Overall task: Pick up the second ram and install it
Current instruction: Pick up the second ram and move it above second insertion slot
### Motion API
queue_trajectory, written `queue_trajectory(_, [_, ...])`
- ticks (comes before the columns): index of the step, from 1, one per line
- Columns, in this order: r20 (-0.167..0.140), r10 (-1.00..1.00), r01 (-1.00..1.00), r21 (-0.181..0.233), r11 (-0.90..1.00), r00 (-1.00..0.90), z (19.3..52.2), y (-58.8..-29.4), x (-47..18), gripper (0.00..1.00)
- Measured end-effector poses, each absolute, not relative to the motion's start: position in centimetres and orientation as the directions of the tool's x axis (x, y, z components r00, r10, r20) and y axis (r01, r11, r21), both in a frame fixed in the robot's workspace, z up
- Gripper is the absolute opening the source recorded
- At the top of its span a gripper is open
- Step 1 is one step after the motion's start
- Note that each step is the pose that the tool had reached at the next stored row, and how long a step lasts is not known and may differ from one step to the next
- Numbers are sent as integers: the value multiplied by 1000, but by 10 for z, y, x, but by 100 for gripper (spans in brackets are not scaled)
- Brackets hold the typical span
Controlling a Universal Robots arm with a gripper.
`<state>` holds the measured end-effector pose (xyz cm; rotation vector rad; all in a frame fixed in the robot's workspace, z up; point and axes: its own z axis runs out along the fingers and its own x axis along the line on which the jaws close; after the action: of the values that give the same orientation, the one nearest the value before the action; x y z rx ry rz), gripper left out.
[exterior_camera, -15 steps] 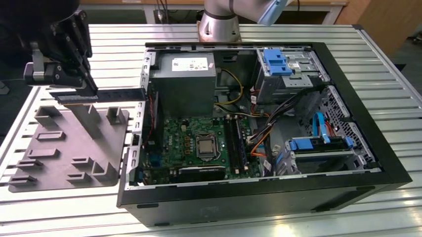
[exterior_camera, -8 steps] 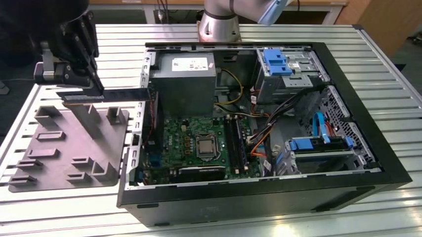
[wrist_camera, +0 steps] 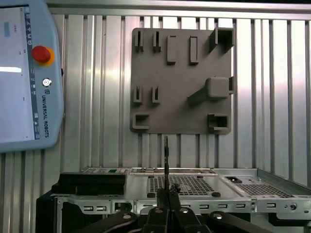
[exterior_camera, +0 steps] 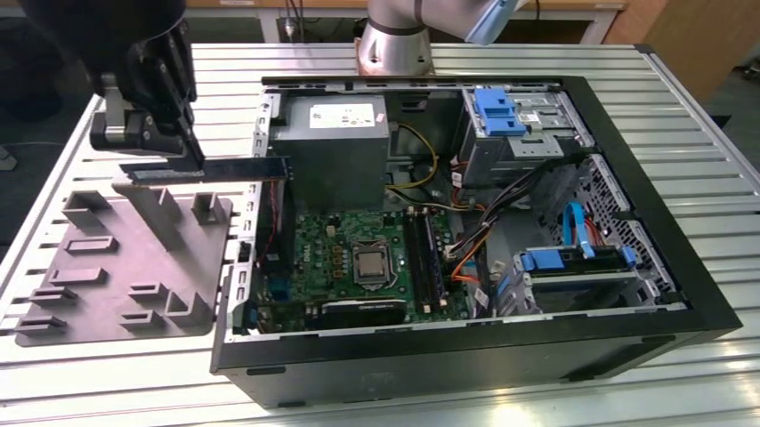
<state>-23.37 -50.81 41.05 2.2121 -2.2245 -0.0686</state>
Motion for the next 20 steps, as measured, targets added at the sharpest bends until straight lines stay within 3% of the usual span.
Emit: queue_trajectory(20, [-28,-1000,-999,34,5,-6,410,-507,-206,11])
